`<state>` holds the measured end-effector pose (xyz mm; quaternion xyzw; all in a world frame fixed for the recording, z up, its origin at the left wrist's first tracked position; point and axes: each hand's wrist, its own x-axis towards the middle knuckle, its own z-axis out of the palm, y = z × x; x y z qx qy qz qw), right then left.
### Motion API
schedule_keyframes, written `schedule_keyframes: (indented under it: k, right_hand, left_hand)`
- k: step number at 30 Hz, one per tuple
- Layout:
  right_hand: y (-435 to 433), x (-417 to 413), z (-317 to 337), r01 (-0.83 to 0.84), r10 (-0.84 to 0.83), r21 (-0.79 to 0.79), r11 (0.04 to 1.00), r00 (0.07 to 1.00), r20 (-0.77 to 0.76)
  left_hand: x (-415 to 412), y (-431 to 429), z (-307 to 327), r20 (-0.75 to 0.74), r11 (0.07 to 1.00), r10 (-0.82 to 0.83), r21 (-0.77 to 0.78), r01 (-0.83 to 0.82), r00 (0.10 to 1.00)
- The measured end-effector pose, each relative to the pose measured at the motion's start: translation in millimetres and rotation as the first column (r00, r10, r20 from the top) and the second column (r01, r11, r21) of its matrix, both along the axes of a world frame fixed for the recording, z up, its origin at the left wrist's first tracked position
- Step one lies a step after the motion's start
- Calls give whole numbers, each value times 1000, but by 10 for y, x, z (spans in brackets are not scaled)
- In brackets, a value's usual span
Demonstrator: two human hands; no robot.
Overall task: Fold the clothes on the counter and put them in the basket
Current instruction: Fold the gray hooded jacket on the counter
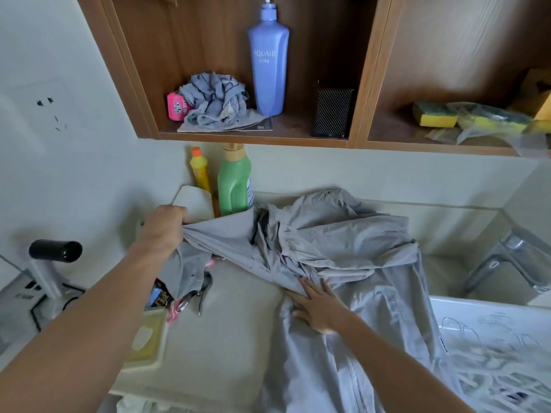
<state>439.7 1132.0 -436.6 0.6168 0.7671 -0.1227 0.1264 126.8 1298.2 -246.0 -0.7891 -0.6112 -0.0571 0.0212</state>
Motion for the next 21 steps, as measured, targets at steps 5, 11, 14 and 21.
schedule_keyframes:
  k: [5,11,14,21]
  right_hand:
    - [-11,265,53,178,-224,-143,973,872,-435]
    - [82,265,226,321,-437,-296,900,663,-608]
    - [106,229,219,429,-469,-204,880,714,-519]
    - [143,-210,288,215,-236,-101,971,919,-317]
  left_hand:
    - [-164,-19,30,2,998,62,27,-62,998]
    - [-144,95,343,-9,992,87,90,-86,996]
    - [-146,171,520,11,986,106,128,-106,994]
    - [-43,252,851,4,973,-3,233,2,1000]
